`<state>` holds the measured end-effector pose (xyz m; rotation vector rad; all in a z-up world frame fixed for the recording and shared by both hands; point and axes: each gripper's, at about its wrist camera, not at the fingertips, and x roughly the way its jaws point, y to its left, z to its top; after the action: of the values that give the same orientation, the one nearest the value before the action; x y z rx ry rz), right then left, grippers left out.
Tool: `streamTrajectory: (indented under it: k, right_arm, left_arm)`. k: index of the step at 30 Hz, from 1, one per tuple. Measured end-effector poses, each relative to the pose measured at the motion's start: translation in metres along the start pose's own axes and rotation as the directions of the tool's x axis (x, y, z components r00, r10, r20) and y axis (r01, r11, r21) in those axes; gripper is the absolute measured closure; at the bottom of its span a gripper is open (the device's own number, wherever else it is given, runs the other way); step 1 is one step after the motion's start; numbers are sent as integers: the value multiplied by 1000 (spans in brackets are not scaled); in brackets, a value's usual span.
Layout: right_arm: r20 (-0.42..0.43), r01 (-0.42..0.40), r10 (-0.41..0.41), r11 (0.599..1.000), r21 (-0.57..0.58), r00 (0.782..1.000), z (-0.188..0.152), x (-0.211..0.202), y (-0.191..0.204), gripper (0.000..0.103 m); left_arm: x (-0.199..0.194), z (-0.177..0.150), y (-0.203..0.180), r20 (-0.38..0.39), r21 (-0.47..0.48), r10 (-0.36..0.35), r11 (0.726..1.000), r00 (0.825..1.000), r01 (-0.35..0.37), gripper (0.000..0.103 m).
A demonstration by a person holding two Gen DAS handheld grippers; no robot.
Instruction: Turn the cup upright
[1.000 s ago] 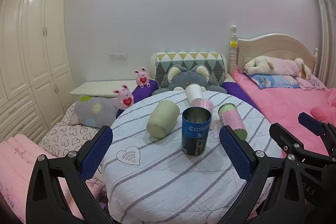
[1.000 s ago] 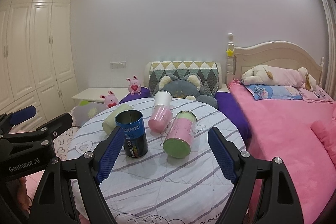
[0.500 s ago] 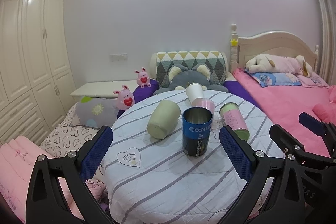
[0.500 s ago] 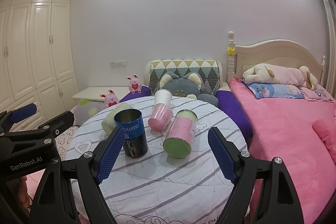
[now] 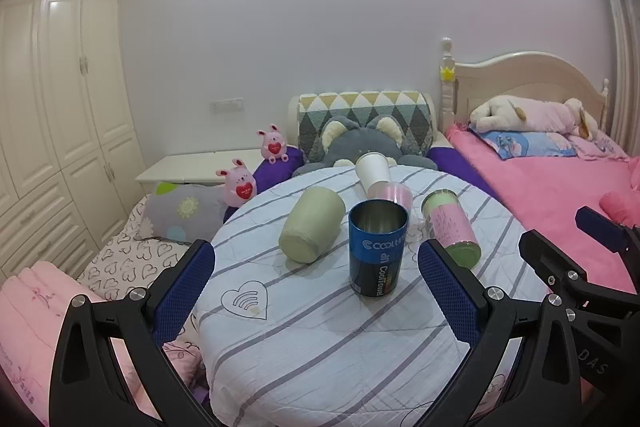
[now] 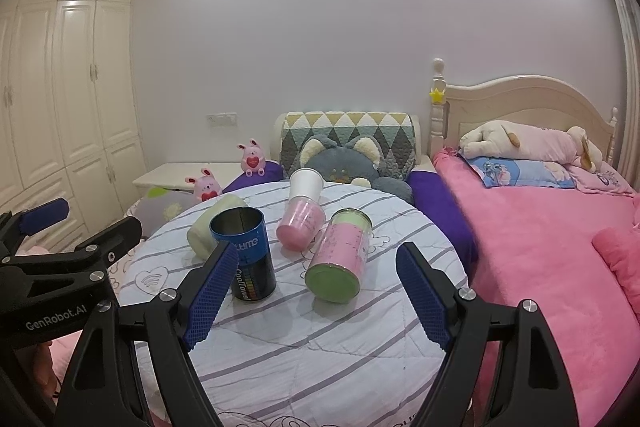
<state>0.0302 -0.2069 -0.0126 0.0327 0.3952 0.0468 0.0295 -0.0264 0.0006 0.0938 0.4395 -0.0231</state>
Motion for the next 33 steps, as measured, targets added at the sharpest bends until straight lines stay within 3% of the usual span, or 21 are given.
streamTrajectory:
  k: [33]
  right_arm:
    - [-22,14,-13,1000,22,1000,-3,2,-11,20]
  left_arm:
    - [8,-9,-8,-3,30,13,999,1000,-13,0]
